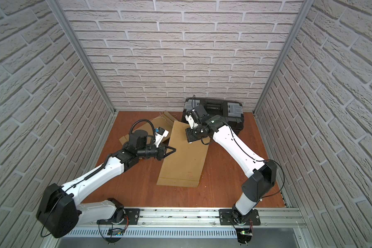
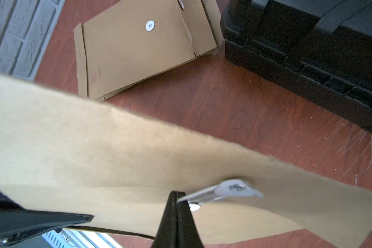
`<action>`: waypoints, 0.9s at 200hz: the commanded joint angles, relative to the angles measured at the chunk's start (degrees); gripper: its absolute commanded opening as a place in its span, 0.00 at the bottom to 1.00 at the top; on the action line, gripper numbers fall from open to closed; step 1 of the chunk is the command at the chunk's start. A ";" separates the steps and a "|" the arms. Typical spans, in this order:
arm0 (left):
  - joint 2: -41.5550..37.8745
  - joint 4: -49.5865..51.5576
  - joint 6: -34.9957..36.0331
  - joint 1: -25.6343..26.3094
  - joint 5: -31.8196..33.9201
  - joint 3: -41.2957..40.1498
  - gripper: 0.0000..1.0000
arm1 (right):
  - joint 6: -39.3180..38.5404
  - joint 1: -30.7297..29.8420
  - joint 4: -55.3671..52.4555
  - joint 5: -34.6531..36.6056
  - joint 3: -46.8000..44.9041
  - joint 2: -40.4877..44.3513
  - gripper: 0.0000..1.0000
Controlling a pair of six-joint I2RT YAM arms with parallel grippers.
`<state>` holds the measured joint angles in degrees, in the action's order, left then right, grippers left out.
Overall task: Close the mouth of the file bag
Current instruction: Close the file bag.
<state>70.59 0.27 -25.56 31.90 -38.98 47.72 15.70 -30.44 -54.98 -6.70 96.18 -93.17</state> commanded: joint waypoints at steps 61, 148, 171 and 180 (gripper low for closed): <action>-0.27 -3.97 -0.02 -0.02 0.22 1.29 0.00 | 3.81 4.10 12.05 -6.96 -15.01 8.70 0.07; -0.98 -4.57 -2.31 -0.11 1.63 1.15 0.00 | 0.58 7.79 5.39 -2.58 -13.84 12.11 0.31; -0.57 -9.18 -7.16 0.64 2.71 -1.16 0.00 | 0.28 9.52 4.64 -2.18 -14.40 14.70 0.40; -0.15 -10.99 -9.17 1.55 4.22 -1.93 0.00 | 0.54 10.31 4.52 -2.21 -14.82 15.81 0.46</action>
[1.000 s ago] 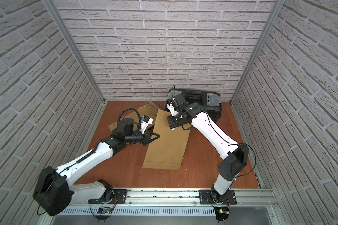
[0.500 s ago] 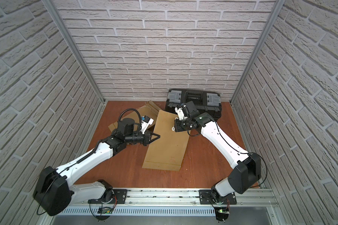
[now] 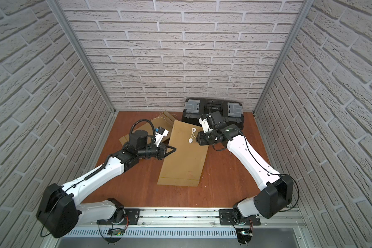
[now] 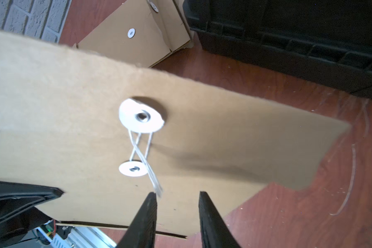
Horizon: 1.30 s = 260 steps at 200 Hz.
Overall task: Close the mouth of the file bag
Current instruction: Close the file bag, then place the file bag at the center of the board.
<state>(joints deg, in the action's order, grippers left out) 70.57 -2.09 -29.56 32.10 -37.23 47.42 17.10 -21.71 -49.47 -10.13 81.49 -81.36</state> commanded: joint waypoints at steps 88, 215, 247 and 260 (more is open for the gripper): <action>26.99 -41.01 -31.42 17.22 20.67 0.58 0.00 | 1.61 6.23 4.07 4.03 -2.26 8.85 0.58; 60.27 -22.33 -32.68 25.63 22.14 39.74 0.00 | -0.33 10.55 4.95 7.11 -1.61 10.48 0.58; 60.04 -15.07 -30.38 25.71 22.85 42.13 0.34 | 0.04 10.55 5.55 5.87 -2.39 9.08 0.58; 58.18 -11.00 -27.46 25.51 24.47 41.61 0.47 | 0.21 10.55 5.41 6.12 -2.39 8.51 0.58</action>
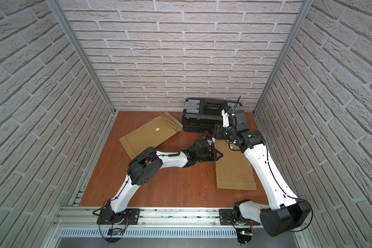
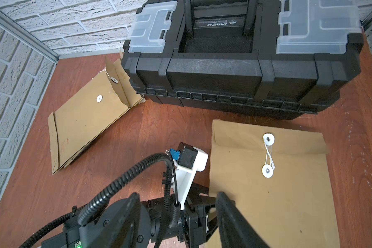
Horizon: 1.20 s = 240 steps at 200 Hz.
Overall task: Close the mouth of the file bag
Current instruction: Place the file bag at the center of the board.
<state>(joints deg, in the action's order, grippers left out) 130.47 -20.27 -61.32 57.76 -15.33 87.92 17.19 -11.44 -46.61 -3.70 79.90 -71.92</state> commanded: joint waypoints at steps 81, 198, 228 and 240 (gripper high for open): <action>-26.65 26.09 19.99 -4.96 14.08 -14.68 0.84 | 8.52 0.30 5.25 -3.71 -0.97 -5.78 0.59; -54.19 36.89 38.86 -33.32 22.96 -29.79 0.98 | 32.73 -23.40 46.32 3.40 -7.70 -28.82 0.50; -55.76 38.81 36.08 -42.34 15.49 -29.23 0.92 | 20.01 -26.06 40.95 8.69 4.89 -39.17 0.53; -56.44 39.44 34.58 -45.81 11.25 -29.16 0.88 | 14.48 -26.18 36.45 11.17 10.11 -42.77 0.54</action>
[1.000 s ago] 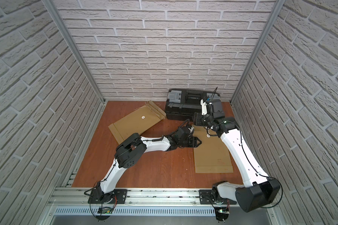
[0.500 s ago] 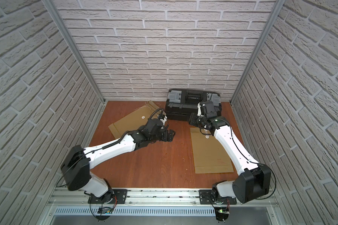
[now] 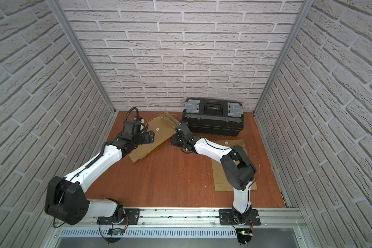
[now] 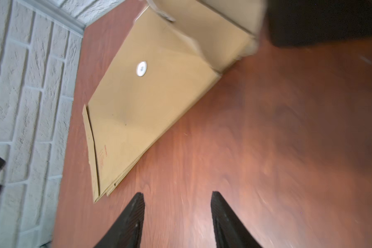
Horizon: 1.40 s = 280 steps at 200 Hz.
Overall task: Close the mouth of the file bag
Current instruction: Place the file bag at the center of the board, then pick up the file bag from the file bag.
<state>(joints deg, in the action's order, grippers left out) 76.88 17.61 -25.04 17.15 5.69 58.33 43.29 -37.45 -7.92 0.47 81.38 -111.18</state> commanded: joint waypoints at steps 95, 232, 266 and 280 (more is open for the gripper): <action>-2.20 -0.62 -6.28 -14.16 -28.23 0.36 0.73 | -37.68 -0.18 -27.47 15.22 41.77 -23.63 0.56; -7.71 2.83 -5.46 -14.69 -26.00 0.52 0.70 | -46.62 -1.77 -32.98 17.14 49.21 -26.67 0.03; -6.42 0.73 -5.92 -14.57 -26.00 -1.64 0.70 | -44.90 -0.60 -33.55 16.36 48.59 -22.79 0.46; -6.13 -0.61 -6.16 -14.35 -25.49 -2.87 0.70 | -45.22 -0.14 -36.17 16.28 51.03 -23.64 0.54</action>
<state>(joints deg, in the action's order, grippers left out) 70.30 19.90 -30.94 2.94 -20.64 57.71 -2.39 -38.57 -42.41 15.90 129.32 -139.20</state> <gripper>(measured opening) 0.700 0.492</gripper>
